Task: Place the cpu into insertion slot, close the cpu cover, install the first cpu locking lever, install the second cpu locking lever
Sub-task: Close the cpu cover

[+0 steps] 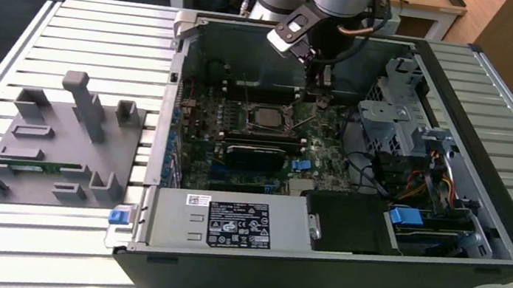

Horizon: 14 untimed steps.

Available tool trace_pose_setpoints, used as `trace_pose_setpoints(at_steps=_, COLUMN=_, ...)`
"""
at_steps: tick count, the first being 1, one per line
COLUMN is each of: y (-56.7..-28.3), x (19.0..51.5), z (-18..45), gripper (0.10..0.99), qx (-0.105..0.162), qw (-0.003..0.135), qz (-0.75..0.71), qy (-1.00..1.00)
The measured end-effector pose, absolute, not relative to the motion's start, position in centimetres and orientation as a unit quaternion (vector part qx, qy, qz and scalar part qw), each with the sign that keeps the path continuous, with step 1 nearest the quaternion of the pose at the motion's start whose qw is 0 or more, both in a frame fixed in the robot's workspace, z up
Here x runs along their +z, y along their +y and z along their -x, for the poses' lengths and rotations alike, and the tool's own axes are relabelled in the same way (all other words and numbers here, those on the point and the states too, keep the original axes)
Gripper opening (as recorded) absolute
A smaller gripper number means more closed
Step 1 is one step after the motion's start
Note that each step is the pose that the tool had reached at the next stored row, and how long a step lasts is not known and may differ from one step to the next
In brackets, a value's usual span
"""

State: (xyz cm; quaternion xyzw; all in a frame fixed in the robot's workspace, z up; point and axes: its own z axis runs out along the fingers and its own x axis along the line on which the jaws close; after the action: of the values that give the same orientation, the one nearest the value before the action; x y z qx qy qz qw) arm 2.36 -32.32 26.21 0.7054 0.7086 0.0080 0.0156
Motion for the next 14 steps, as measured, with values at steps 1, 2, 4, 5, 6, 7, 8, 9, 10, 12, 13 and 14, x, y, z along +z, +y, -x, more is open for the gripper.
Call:
trace_pose_setpoints(at_steps=1, y=-32.32, x=26.21, z=-2.47, gripper=0.106, qx=0.008, qw=0.016, qz=-0.705, qy=0.709)
trace_pose_setpoints(at_steps=2, y=-32.32, x=26.21, z=-2.59, gripper=0.106, qx=0.008, qw=0.016, qz=-0.705, qy=0.709)
trace_pose_setpoints(at_steps=4, y=-32.32, x=26.21, z=-2.78, gripper=0.106, qx=0.008, qw=0.015, qz=-0.705, qy=0.709)
trace_pose_setpoints(at_steps=5, y=-32.32, x=26.21, z=-2.85, gripper=0.106, qx=0.008, qw=0.015, qz=-0.705, qy=0.709)
trace_pose_setpoints(at_steps=6, y=-32.32, x=26.22, z=-2.89, gripper=0.106, qx=0.008, qw=0.015, qz=-0.705, qy=0.709)
trace_pose_setpoints(at_steps=7, y=-32.32, x=26.21, z=-2.93, gripper=0.106, qx=0.008, qw=0.015, qz=-0.705, qy=0.709)
trace_pose_setpoints(at_steps=8, y=-32.32, x=26.21, z=-2.98, gripper=0.106, qx=0.008, qw=0.015, qz=-0.705, qy=0.709)
trace_pose_setpoints(at_steps=9, y=-32.32, x=26.21, z=-3.02, gripper=0.106, qx=0.007, qw=0.015, qz=-0.705, qy=0.709)
trace_pose_setpoints(at_steps=10, y=-32.31, x=26.21, z=-3.07, gripper=0.106, qx=0.007, qw=0.015, qz=-0.705, qy=0.709)
trace_pose_setpoints(at_steps=12, y=-32.31, x=26.22, z=-3.18, gripper=0.106, qx=0.007, qw=0.015, qz=-0.705, qy=0.709)
trace_pose_setpoints(at_steps=13, y=-32.30, x=26.21, z=-3.26, gripper=0.106, qx=0.007, qw=0.014, qz=-0.705, qy=0.709)
trace_pose_setpoints(at_steps=14, y=-32.30, x=26.21, z=-3.37, gripper=0.106, qx=0.006, qw=0.014, qz=-0.705, qy=0.709)
